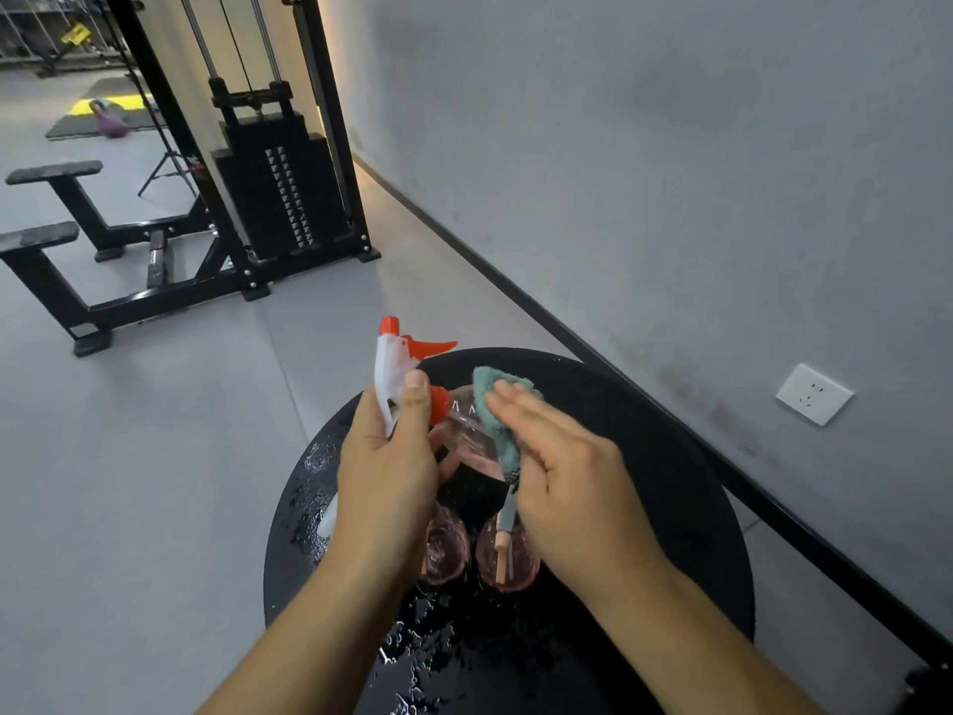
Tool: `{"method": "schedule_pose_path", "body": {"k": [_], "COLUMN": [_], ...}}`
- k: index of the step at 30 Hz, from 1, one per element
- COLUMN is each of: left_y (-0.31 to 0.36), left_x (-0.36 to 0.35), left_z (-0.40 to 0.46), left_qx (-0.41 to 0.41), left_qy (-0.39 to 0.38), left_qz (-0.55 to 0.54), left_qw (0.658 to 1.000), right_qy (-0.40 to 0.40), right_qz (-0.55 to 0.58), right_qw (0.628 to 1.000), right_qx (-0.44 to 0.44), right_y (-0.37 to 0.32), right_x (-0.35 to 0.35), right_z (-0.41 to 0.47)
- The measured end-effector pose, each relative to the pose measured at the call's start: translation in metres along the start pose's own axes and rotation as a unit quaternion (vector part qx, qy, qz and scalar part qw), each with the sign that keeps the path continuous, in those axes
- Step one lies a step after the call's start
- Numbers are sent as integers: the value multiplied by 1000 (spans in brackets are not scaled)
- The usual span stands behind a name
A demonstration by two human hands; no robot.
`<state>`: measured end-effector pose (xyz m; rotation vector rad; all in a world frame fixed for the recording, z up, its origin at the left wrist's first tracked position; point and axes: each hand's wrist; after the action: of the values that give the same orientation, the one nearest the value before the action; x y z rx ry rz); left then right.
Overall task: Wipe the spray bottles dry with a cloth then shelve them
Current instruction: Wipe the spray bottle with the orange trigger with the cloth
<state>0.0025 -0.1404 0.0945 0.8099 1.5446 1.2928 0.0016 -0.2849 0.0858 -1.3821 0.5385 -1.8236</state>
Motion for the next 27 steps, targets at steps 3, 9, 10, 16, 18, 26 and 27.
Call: {"method": "schedule_pose_path", "body": {"k": [3,9,10,16,18,26,27], "left_y": [3,-4,-4,1,-1,6,6], "left_x": [1,-1,0,3,1,5,5], "left_z": [3,-2,-1,4,1,2,2], "left_qx": [-5,-10,-8,-17,-15,-10,-9], "left_qy": [13,-6,-5,6,-6,-2,0], "left_qz": [-7,24,23,18,21,18,18], "left_qw": [1000,1000,1000,1000,1000,1000,1000], "right_qy": [42,-26,-18,22,-10,23,26], "right_qz": [25,-5,-5,27,16,74,82], "right_qw": [997,1000,1000,997,1000,995,995], "right_qx": [-63,3,-2,-63,-23,-59,-60], "right_y": [8,-4,-2,5,-1,7,7], "right_x": [6,-1,0,7,2,6,5], "right_z": [5,-3,-1,3,-1,3,2]}}
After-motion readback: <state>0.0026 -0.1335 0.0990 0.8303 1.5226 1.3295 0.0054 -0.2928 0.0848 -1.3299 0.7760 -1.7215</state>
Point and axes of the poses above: each hand's wrist, its own z-axis towards the middle knuckle, its own x-axis out of the back of the hand, y = z × x, and after that the axes turned 4 degrees about -x, right-handed
